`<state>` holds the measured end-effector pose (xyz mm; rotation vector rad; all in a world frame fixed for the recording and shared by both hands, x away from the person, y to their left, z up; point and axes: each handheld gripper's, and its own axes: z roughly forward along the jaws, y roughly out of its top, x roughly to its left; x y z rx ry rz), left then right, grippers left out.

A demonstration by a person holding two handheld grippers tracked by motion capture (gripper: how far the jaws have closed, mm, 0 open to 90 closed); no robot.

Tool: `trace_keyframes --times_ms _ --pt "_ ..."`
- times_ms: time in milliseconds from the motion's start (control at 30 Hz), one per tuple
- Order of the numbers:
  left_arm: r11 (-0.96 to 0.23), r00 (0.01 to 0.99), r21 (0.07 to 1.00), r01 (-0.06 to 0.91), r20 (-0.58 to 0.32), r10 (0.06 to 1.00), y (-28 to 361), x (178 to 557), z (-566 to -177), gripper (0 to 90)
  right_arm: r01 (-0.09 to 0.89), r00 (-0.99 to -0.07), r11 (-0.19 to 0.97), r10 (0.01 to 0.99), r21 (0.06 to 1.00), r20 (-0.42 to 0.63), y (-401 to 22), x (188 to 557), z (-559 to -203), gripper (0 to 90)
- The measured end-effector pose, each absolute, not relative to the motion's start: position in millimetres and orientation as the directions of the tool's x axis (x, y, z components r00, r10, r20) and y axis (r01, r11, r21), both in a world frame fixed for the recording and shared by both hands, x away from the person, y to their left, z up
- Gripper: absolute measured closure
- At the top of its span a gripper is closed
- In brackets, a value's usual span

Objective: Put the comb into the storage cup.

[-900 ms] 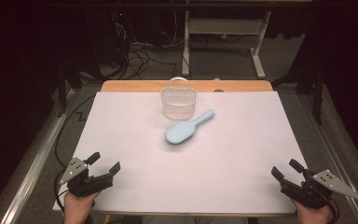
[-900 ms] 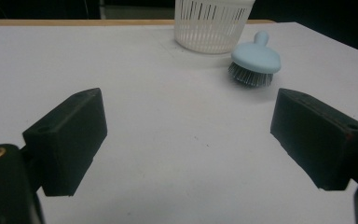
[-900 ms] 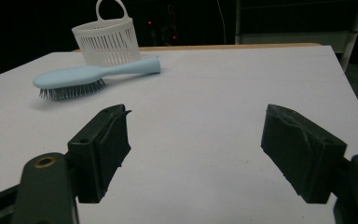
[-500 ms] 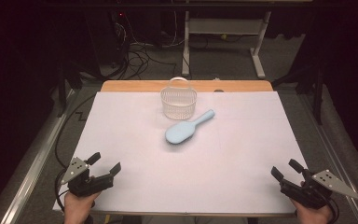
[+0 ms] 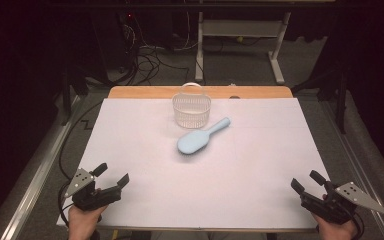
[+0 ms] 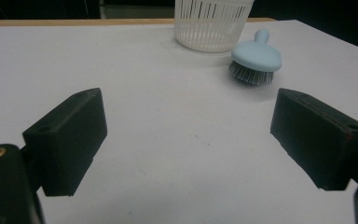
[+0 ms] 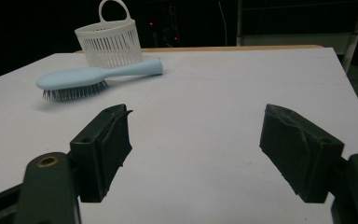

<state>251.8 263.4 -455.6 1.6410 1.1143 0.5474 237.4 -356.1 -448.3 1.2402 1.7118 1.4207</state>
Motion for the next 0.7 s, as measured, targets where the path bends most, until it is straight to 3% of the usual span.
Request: trace_keyframes --times_ms 700 --pt "-0.044 0.464 0.915 0.401 -0.162 0.871 262.5 252.7 -456.1 9.9 0.267 -0.434 0.008 0.894 0.964 0.112 -346.4 239.1 -442.7 25.8"
